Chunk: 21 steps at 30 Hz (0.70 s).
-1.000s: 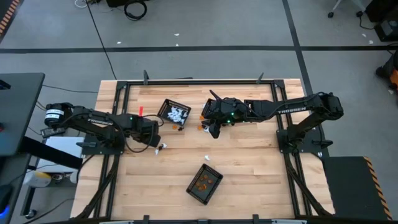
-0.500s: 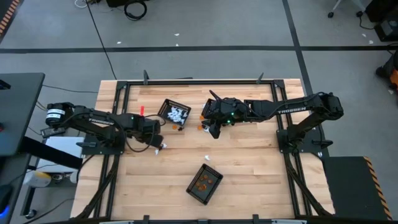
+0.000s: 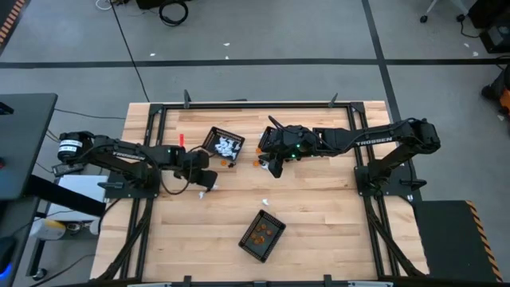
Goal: Sort Halloween decoration
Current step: Put the white ghost toy into the top left black basket
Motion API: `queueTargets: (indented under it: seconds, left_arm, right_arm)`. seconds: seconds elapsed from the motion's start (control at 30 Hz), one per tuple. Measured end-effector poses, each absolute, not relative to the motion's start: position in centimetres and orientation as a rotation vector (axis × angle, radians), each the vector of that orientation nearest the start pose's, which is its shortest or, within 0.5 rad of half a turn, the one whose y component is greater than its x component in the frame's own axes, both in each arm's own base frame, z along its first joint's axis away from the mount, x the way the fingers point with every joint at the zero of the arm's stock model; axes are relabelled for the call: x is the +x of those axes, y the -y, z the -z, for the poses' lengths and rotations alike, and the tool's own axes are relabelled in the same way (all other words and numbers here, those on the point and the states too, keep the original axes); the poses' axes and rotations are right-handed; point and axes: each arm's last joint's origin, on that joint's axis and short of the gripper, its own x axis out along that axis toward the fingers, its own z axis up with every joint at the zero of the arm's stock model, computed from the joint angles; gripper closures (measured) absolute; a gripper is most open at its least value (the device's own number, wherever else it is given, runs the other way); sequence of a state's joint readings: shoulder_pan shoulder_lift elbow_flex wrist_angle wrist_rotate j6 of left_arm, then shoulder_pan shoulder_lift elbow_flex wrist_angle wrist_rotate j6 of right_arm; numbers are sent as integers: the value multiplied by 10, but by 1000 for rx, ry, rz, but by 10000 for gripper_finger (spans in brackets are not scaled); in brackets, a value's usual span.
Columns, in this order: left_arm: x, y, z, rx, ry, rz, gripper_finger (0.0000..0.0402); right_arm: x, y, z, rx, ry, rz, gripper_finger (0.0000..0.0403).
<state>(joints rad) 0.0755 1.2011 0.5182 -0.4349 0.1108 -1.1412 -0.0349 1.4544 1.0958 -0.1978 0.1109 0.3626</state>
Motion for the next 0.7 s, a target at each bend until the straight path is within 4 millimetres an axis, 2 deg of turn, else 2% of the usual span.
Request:
queueTargets:
  seconds: [0.17, 0.53, 0.7]
  left_arm:
    - [199, -19, -157, -1137, -942, -600, 356]
    - [210, -50, -169, -1192, -709, -569, 357]
    - [210, -56, -170, -1174, -693, -530, 357]
  right_arm:
    - [321, 14, -285, 327, -525, 240, 256]
    - [321, 15, -285, 320, -523, 239, 256]
    - [319, 17, -283, 337, -560, 220, 256]
